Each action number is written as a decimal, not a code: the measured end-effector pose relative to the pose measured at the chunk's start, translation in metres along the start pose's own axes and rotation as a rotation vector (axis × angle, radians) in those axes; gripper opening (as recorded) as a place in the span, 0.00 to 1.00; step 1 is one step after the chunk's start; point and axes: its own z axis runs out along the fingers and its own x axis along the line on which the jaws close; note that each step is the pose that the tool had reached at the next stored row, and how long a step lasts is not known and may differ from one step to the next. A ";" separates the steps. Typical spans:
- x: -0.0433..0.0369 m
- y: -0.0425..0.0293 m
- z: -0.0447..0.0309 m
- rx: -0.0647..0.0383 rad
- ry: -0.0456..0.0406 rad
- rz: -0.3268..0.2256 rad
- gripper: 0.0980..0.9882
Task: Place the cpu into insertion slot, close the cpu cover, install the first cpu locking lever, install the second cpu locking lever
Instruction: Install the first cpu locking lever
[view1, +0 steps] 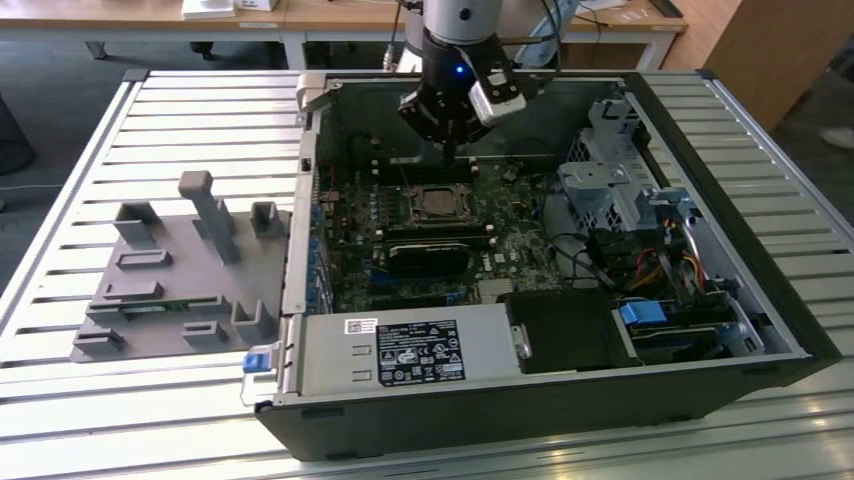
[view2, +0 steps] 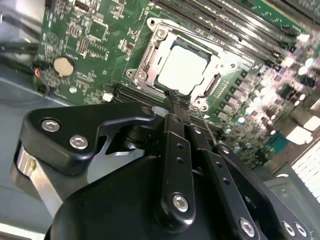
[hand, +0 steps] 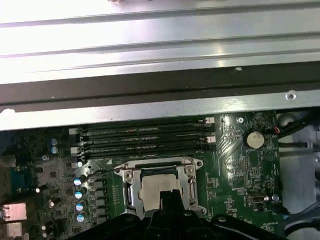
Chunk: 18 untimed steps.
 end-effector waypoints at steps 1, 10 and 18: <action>0.0000 0.0000 0.0001 -0.001 0.0003 -0.026 0.01; 0.0001 0.0000 0.0003 -0.004 0.0020 -0.168 0.01; 0.0016 -0.0001 0.0003 -0.004 0.0020 -0.168 0.01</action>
